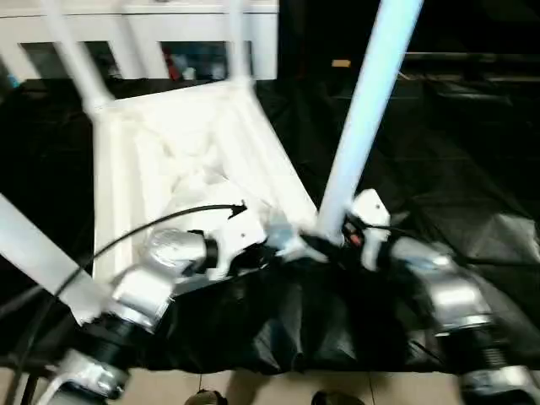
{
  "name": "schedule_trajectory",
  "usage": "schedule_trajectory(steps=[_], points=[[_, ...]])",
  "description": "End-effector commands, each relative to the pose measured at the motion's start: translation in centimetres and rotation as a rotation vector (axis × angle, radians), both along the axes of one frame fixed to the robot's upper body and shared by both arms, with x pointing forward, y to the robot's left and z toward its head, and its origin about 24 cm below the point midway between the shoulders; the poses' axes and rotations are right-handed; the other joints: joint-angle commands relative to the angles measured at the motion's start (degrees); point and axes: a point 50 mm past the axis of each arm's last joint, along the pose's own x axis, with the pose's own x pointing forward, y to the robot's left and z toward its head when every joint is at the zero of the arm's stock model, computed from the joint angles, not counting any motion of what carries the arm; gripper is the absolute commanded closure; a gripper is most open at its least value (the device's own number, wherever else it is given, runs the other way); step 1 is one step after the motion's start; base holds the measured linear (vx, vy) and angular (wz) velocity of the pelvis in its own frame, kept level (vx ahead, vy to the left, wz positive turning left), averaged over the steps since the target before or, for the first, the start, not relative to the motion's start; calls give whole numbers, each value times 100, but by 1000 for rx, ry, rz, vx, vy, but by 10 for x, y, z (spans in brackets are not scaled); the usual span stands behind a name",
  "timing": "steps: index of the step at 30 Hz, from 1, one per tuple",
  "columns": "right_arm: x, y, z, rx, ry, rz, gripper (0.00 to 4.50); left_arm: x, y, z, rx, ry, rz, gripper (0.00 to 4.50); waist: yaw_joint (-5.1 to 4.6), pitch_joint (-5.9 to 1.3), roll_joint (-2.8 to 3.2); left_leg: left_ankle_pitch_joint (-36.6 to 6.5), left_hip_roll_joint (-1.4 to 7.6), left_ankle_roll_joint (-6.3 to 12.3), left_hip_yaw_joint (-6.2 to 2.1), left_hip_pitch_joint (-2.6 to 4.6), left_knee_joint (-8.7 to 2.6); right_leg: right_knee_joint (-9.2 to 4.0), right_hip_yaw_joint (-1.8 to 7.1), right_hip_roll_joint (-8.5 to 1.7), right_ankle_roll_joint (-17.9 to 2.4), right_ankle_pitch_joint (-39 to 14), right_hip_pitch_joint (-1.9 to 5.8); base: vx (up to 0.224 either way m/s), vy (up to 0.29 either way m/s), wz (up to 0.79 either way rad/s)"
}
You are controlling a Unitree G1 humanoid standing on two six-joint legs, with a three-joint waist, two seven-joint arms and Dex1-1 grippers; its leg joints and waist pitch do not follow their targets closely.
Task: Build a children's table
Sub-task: Rotate leg to tighten
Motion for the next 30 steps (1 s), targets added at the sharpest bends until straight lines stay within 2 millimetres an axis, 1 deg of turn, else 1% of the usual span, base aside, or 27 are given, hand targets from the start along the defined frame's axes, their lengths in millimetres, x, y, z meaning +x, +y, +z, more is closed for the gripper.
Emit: schedule_trajectory(steps=[1,2,3,4,5,6,7,8,9,10,11,13,14,15,18,19,23,24,25,26,27,28,29,30], points=[[-11,14,4,22,-6,181,122,-4,0,-8,24,76,-76,450,0,-296,-54,-895,90,613,40,49,-294,-318,183,-223,-1552,-315,293,0,0,0],[-13,15,4,30,12,215,122,-5,2,-9,20,87,-84,450,1,-297,-66,-915,95,598,36,41,-298,-319,179,-229,-1555,-387,296,0,0,0],[-13,15,4,30,12,215,132,-5,2,-9,20,87,-84,450,7,-297,-58,-918,98,586,35,44,-301,-318,180,-236,-1558,-414,291,0,0,0],[-18,16,3,32,51,287,132,-4,6,-10,29,97,-99,450,7,-307,-67,-931,103,563,34,50,-300,-324,182,-241,-1572,-464,289,0,0,0],[-18,16,3,32,51,287,143,-4,6,-10,29,97,-99,450,29,-305,-59,-960,113,552,36,67,-302,-327,182,-241,-1585,-508,277,0,0,0],[-22,17,3,23,81,354,157,-4,9,-10,35,108,-116,450,31,-320,-71,-954,110,557,41,68,-296,-324,181,-235,-1597,-504,285,0,0,0],[-22,17,3,23,81,354,168,-4,9,-10,35,108,-116,450,56,-322,-59,-927,117,548,39,64,-295,-310,179,-244,-1602,-499,286,0,0,0],[-24,17,2,20,94,384,168,-4,10,-10,38,109,-119,450,66,-333,-83,-902,115,552,44,65,-289,-305,179,-243,-1604,-478,286,0,0,0],[-25,17,2,20,104,403,176,-3,10,-10,38,110,-123,450,84,-338,-77,-835,114,561,42,62,-285,-299,181,-249,-1606,-438,291,0,0,0],[-26,16,2,14,114,429,185,-3,11,-9,39,113,-129,450,92,-348,-92,-809,113,567,46,63,-281,-297,182,-248,-1609,-411,294,0,0,0],[-27,16,2,10,121,442,194,-2,12,-9,39,114,-131,450,112,-356,-101,-773,111,572,48,64,-274,-291,181,-252,-1614,-381,294,0,0,0],[-28,15,0,-2,141,478,210,-1,13,-8,38,117,-139,450,127,-363,-98,-706,110,591,48,56,-265,-273,179,-254,-1627,-294,297,0,0,0],[-29,15,0,-6,144,485,210,-1,13,-8,37,117,-141,450,137,-376,-119,-660,106,603,49,51,-257,-264,178,-255,-1629,-254,307,0,0,0],[-29,15,-2,-14,145,488,225,-1,13,-8,36,117,-142,450,144,-384,-118,-622,105,611,46,47,-253,-254,176,-260,-1635,-217,309,0,0,0],[-29,16,-4,-21,148,487,239,-1,14,-8,34,116,-142,450,139,-375,-122,-699,100,589,44,40,-255,-268,175,-263,-1608,-348,305,0,0,0],[-30,16,-6,-14,154,470,240,0,14,-8,31,112,-132,450,141,-388,-145,-718,99,572,46,40,-251,-270,177,-267,-1589,-415,316,0,0,0],[-32,18,-9,-1,162,427,243,1,14,-9,29,97,-96,450,145,-391,-134,-693,100,548,42,43,-250,-268,180,-263,-1543,-473,304,0,0,0],[-33,20,-11,14,162,392,244,3,13,-10,24,89,-69,450,143,-393,-134,-709,100,532,40,44,-255,-273,178,-262,-1528,-489,304,0,0,0],[-33,20,-11,14,162,392,244,3,13,-10,24,89,-69,450,141,-388,-135,-769,99,501,39,44,-259,-285,179,-265,-1509,-565,299,0,0,0],[-31,21,-13,22,148,338,245,4,11,-9,14,77,-38,450,138,-386,-141,-862,102,449,39,52,-269,-302,184,-268,-1462,-711,292,0,0,0],[-31,21,-13,22,148,338,246,4,11,-9,14,77,-38,450,124,-370,-149,-1017,95,392,30,53,-286,-334,179,-270,-1406,-980,285,0,0,0],[-28,25,-18,42,125,194,246,6,6,-9,-5,50,17,450,122,-367,-142,-1084,102,350,29,63,-295,-347,184,-270,-1365,-1128,279,0,0,0],[-26,25,-19,43,119,157,247,6,4,-8,-8,44,28,450,122,-352,-127,-1132,114,286,33,78,-307,-368,197,-279,-1328,-1265,250,0,0,0],[-22,31,-26,61,106,-8,249,5,-6,-7,-32,22,67,450,102,-330,-142,-1363,101,161,27,84,-326,-415,198,-283,-1218,-1688,233,0,0,0]])
